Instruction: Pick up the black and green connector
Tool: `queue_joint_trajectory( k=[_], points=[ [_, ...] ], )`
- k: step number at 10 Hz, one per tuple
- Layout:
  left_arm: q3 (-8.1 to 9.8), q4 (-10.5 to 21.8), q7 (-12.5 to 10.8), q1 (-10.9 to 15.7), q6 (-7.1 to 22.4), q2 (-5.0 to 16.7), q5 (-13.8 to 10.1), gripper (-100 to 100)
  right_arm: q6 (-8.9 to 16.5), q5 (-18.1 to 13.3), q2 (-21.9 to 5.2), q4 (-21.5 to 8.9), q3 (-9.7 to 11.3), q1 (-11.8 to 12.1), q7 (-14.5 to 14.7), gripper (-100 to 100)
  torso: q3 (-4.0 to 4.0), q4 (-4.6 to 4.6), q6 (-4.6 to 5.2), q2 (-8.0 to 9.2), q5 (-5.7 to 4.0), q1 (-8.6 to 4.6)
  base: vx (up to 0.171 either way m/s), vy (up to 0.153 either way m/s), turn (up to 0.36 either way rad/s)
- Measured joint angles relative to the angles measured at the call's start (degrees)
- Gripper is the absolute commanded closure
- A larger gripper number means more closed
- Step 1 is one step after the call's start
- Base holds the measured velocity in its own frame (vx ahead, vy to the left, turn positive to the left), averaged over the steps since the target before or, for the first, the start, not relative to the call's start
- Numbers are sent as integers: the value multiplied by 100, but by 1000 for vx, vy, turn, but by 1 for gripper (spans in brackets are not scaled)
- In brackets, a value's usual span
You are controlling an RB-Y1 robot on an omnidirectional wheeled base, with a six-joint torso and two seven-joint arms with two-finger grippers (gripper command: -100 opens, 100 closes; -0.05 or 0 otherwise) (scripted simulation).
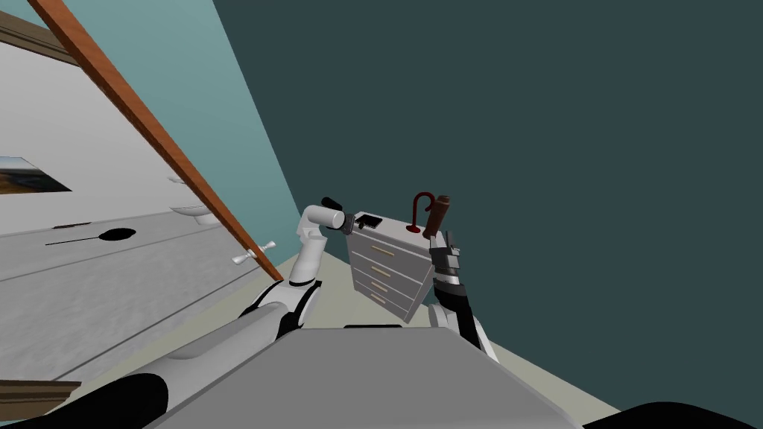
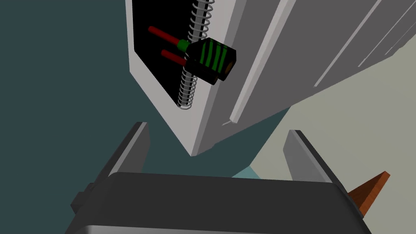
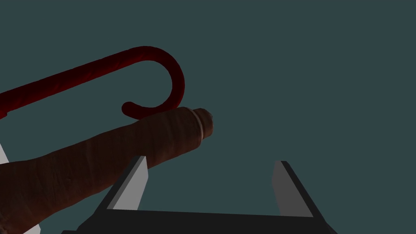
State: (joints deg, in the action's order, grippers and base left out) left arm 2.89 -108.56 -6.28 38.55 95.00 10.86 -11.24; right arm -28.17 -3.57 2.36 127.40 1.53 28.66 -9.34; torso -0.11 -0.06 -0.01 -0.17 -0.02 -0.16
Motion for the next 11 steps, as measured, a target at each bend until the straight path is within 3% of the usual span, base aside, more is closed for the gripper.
queue_joint_trajectory(
  k=[7,8,9,11],
  points=[
    [11,304,-251,460,968,11,30,-100,0,0,0,0,0,0,0,0,-7,-3,0,-12,0,-1,71,-29,-35],
    [10,307,-258,465,990,11,31,0,0,0,0,0,0,0,0,0,0,-1,-1,2,1,4,7,-2,2],
    [10,307,-257,464,987,10,31,-100,0,0,0,0,0,0,0,0,7,2,-1,12,2,8,0,5,-78],
    [5,494,-258,446,796,5,83,-100,0,0,0,0,0,-1,0,0,12,5,-1,21,3,13,-8,12,-50]
  ],
)
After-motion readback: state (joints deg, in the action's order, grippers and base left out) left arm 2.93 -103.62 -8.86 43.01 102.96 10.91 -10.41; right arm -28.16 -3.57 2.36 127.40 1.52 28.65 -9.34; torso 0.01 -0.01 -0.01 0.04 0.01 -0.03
